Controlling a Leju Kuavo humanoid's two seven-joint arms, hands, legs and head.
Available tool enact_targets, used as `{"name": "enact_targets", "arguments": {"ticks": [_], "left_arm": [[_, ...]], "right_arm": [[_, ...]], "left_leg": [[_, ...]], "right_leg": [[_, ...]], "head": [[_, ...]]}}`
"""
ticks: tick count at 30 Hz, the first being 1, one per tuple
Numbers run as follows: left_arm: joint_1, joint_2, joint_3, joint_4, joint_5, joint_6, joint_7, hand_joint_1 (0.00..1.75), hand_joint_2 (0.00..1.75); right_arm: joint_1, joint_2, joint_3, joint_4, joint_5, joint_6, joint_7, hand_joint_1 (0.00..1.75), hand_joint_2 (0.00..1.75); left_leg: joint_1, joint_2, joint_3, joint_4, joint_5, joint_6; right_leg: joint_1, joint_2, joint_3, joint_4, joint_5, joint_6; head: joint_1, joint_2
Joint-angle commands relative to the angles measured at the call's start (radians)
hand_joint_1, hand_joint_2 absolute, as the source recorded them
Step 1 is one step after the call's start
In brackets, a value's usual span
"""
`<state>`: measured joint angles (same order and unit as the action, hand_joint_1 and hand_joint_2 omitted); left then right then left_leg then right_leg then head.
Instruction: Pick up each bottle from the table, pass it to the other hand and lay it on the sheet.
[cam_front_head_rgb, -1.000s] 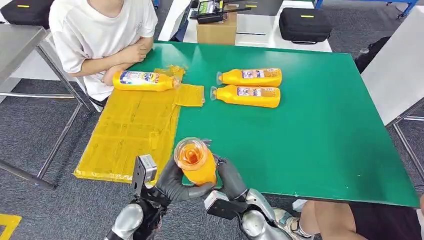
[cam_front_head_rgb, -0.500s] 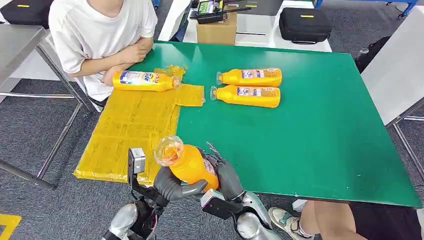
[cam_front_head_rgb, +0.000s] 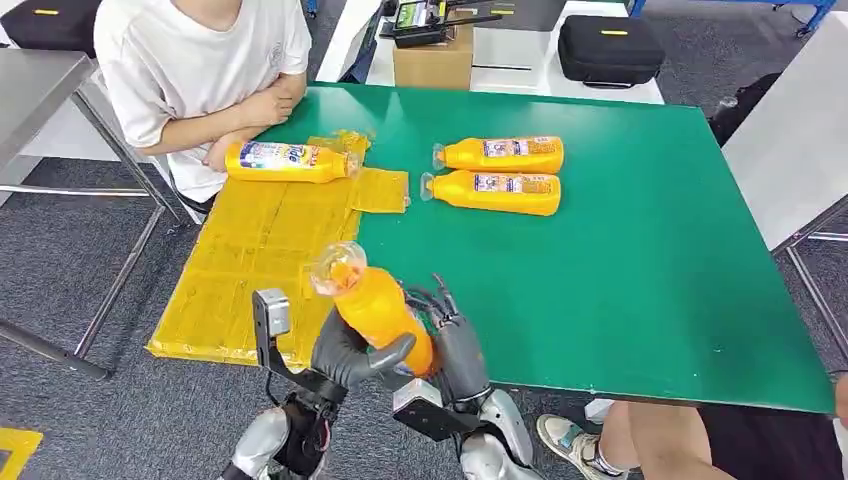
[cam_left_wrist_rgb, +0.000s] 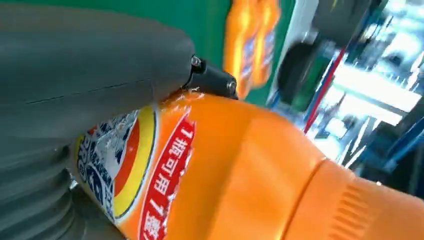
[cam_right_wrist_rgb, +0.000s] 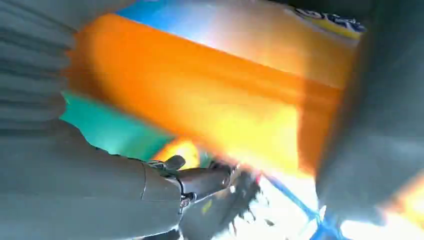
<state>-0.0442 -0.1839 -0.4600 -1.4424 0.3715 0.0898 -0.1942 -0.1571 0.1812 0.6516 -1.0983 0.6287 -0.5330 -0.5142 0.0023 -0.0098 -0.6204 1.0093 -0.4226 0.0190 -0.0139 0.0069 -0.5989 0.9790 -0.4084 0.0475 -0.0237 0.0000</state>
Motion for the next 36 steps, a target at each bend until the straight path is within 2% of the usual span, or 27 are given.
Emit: {"name": "enact_targets", "arguments": {"ticks": [1, 2, 4, 8, 13, 14, 18, 29, 30, 32, 36], "left_arm": [[-0.207, 0.009, 0.1, 0.187, -0.157, 0.193, -0.065, 1.75, 1.75], [-0.232, 0.038, 0.086, 0.211, -0.256, 0.224, -0.07, 1.75, 1.75], [-0.253, 0.053, 0.117, 0.224, -0.336, 0.232, -0.071, 1.75, 1.75], [-0.312, 0.052, 0.195, 0.241, -0.383, 0.203, -0.048, 1.75, 1.75], [-0.346, 0.061, 0.2, 0.251, -0.431, 0.216, -0.056, 1.75, 1.75], [-0.364, 0.065, 0.207, 0.26, -0.455, 0.216, -0.052, 1.75, 1.75], [-0.41, 0.111, 0.188, 0.302, -0.739, 0.316, -0.032, 1.75, 1.75], [-0.408, 0.106, 0.199, 0.309, -0.795, 0.305, -0.018, 1.75, 1.75], [-0.44, 0.148, 0.144, 0.35, -0.982, 0.299, 0.054, 1.75, 1.75], [-0.497, 0.18, 0.123, 0.44, -1.201, 0.235, 0.106, 1.75, 1.75], [-0.58, 0.187, 0.143, 0.651, -1.335, 0.111, 0.153, 1.75, 1.75]], "right_arm": [[-0.065, 0.008, 0.052, 0.03, 0.022, -0.097, 0.016, 0.0, 0.0], [-0.065, 0.009, 0.048, 0.027, 0.019, -0.095, 0.017, 0.0, 0.0], [-0.066, 0.01, 0.038, 0.027, 0.021, -0.09, 0.021, 0.0, 0.0], [-0.09, 0.023, 0.016, 0.069, 0.001, -0.082, -0.001, 0.0, 0.0], [-0.098, 0.027, 0.007, 0.094, -0.002, -0.088, -0.006, 0.0, 0.0], [-0.105, 0.03, 0.005, 0.114, 0.006, -0.102, -0.011, 0.0, 0.0], [-0.101, 0.03, 0.001, 0.102, -0.003, -0.073, -0.031, 0.0, 0.0], [-0.095, 0.028, 0.001, 0.085, 0.002, -0.063, -0.026, 0.0, 0.0], [-0.086, 0.027, -0.002, 0.058, -0.004, -0.042, -0.029, 0.0, 0.0], [-0.062, 0.015, -0.006, -0.014, -0.009, -0.005, -0.03, 0.0, 0.0], [-0.009, -0.003, -0.027, -0.111, -0.044, 0.082, -0.038, 0.0, 0.0]], "left_leg": [[0.001, 0.001, 0.006, -0.001, -0.001, -0.002], [0.001, 0.001, 0.003, -0.001, 0.0, -0.001], [0.0, -0.002, 0.004, -0.001, 0.001, -0.001], [0.001, 0.002, 0.003, -0.001, 0.001, -0.001], [0.001, 0.001, 0.006, -0.001, 0.0, -0.002], [0.001, 0.0, 0.003, -0.001, 0.001, -0.001], [0.0, 0.0, 0.002, -0.001, 0.001, -0.001], [0.001, 0.0, 0.005, 0.0, -0.001, -0.002], [0.0, 0.0, 0.003, 0.0, 0.001, -0.001], [0.001, 0.0, 0.002, 0.0, 0.001, -0.002], [0.001, -0.003, 0.003, 0.0, 0.001, -0.002]], "right_leg": [[0.001, -0.001, 0.005, 0.0, -0.001, -0.003], [0.001, -0.001, 0.003, -0.001, 0.0, -0.002], [0.0, -0.003, 0.004, 0.0, 0.0, -0.002], [0.0, 0.0, 0.002, 0.0, 0.0, -0.001], [0.001, -0.001, 0.006, 0.0, -0.001, -0.002], [0.001, -0.001, 0.003, 0.0, 0.0, -0.001], [0.0, -0.001, 0.002, 0.0, 0.0, -0.001], [0.001, -0.002, 0.005, 0.001, -0.002, -0.002], [0.0, -0.001, 0.003, 0.001, -0.001, -0.001], [0.001, -0.002, 0.002, 0.001, -0.001, -0.001], [0.001, -0.004, 0.003, 0.001, -0.001, -0.002]], "head": [[0.0, 0.0], [0.0, 0.0], [0.0, 0.0], [0.0, 0.0], [0.0, 0.0], [0.0, 0.0], [0.0, 0.0], [0.0, 0.0], [0.0, 0.0], [0.0, 0.0], [0.0, 0.0]]}}
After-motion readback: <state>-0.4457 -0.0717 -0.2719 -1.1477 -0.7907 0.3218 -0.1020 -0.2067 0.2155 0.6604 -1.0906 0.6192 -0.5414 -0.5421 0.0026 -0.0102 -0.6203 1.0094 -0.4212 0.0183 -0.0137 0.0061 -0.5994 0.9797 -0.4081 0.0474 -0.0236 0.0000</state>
